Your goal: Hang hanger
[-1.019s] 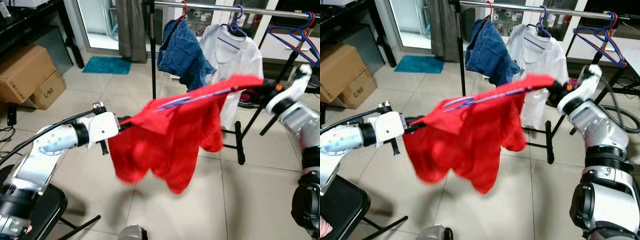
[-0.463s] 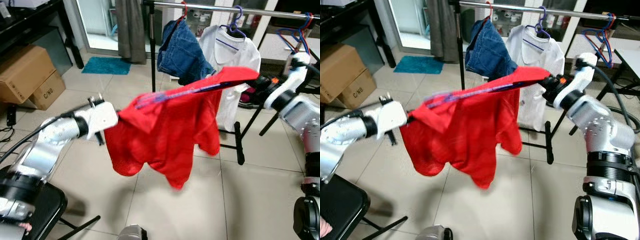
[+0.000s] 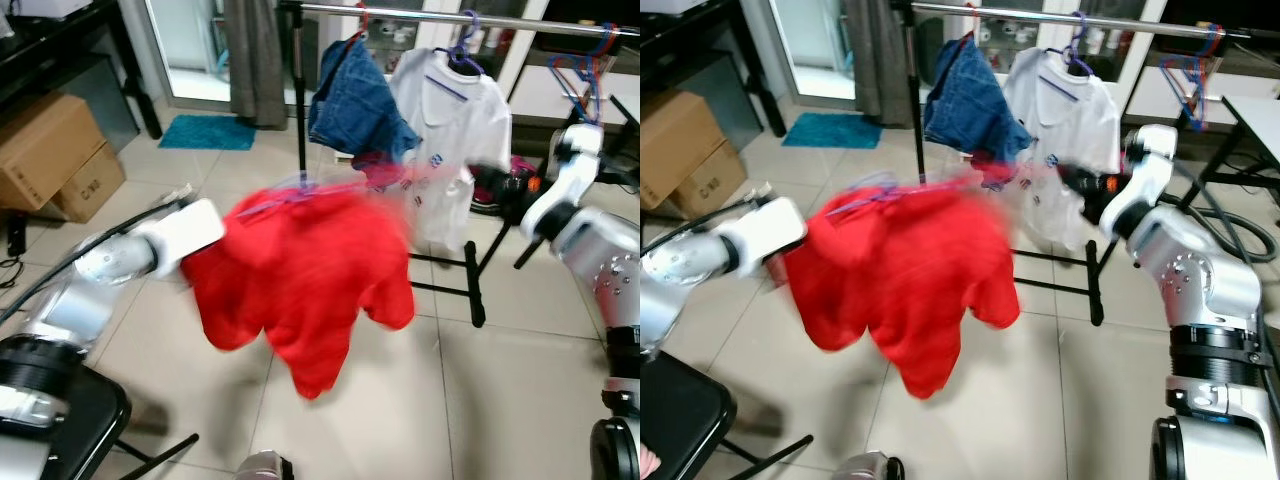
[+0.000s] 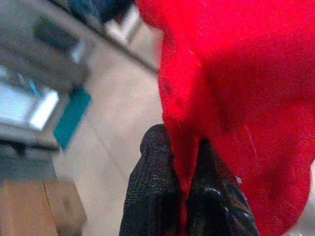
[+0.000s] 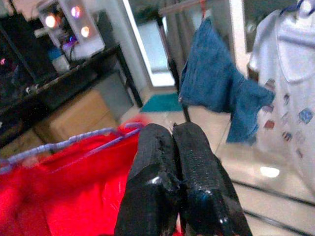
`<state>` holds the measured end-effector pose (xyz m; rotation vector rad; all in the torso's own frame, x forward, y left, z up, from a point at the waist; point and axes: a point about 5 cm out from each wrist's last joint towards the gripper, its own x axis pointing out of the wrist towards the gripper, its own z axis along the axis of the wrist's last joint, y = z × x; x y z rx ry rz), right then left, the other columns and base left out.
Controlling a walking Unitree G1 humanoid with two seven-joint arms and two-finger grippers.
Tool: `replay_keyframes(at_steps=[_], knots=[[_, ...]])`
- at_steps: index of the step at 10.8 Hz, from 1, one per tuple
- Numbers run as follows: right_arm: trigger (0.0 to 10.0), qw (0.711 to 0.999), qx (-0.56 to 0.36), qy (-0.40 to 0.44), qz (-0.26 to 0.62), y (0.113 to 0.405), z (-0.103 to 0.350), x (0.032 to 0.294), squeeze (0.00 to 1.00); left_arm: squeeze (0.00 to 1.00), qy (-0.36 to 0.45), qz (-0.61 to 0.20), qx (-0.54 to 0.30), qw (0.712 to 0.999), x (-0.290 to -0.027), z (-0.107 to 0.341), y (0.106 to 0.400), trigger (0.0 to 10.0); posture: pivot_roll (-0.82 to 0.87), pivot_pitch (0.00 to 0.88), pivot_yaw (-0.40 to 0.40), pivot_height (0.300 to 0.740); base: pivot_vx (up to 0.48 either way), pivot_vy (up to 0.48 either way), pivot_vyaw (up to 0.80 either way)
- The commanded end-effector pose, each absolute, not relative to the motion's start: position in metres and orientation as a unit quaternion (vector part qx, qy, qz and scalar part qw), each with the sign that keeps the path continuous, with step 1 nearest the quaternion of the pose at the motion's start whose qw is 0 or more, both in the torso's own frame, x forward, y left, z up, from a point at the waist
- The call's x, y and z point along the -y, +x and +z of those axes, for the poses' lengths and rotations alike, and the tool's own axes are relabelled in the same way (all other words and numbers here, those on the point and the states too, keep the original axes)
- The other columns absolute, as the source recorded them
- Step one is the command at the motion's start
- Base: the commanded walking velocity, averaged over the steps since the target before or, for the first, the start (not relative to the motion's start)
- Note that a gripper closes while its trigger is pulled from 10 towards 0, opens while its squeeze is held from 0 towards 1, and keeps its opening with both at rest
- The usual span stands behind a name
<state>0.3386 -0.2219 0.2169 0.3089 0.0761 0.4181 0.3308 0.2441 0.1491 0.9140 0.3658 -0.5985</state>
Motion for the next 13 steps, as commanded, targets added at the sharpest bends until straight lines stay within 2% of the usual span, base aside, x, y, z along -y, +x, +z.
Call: replay_keyframes(at_steps=[1,2,3,5,6,7,8,9,10,11,13], knots=[[0.0,0.954,-0.03,0.177,0.239,0.338,0.223,0.196,0.0,0.0,0.439,-0.313,-0.176,0.823,-0.228,0.147,0.335,0.0,0.15,0.015,0.027,0.74,0.0,0.0,0.0],[0.0,0.947,-0.03,0.182,0.264,0.336,0.225,0.179,0.0,0.0,0.443,-0.328,-0.179,0.815,-0.219,0.143,0.338,0.0,0.15,0.014,0.028,0.74,0.0,0.0,0.0],[0.0,0.945,-0.036,0.174,0.275,0.333,0.223,0.172,0.0,0.0,0.44,-0.326,-0.167,0.82,-0.215,0.144,0.342,0.0,0.15,0.013,0.028,0.74,0.0,0.0,0.0],[0.0,0.949,-0.041,0.17,0.263,0.33,0.218,0.175,0.0,0.0,0.43,-0.319,-0.137,0.833,-0.214,0.153,0.345,0.0,0.15,0.015,0.029,0.74,0.0,0.0,0.0],[3.0,0.959,-0.044,0.164,0.227,0.328,0.213,0.185,0.0,0.0,0.41,-0.323,-0.13,0.843,-0.219,0.155,0.342,0.0,0.15,0.016,0.03,0.74,0.0,0.0,0.0],[10.0,0.972,-0.043,0.166,0.164,0.325,0.205,0.205,0.0,0.0,0.374,-0.325,-0.137,0.858,-0.227,0.155,0.338,0.0,0.15,0.013,0.025,0.74,0.0,0.0,0.0],[10.0,0.974,-0.05,0.166,0.144,0.32,0.195,0.215,0.0,0.0,0.314,-0.326,-0.125,0.883,-0.225,0.158,0.337,0.0,0.15,0.011,0.021,0.74,0.0,0.0,0.0],[10.0,0.974,-0.065,0.162,0.143,0.315,0.184,0.214,0.17,0.0,0.279,-0.336,-0.112,0.893,-0.219,0.161,0.334,0.0,0.15,0.006,0.021,0.74,0.0,0.0,0.0],[10.0,0.974,-0.078,0.156,0.145,0.309,0.174,0.212,0.87,0.0,0.255,-0.344,-0.102,0.898,-0.214,0.163,0.332,0.0,0.15,0.005,0.022,0.74,0.0,0.0,0.0],[10.0,0.966,-0.134,0.16,0.151,0.285,0.135,0.196,1.0,0.0,0.21,-0.373,-0.079,0.9,-0.185,0.161,0.321,0.0,0.15,0.012,0.008,0.74,0.0,0.0,0.0],[10.0,0.963,-0.155,0.167,0.146,0.27,0.119,0.189,1.0,0.0,0.17,-0.379,-0.075,0.907,-0.166,0.152,0.313,0.0,0.14,0.011,-0.009,0.74,0.0,0.0,0.0]])
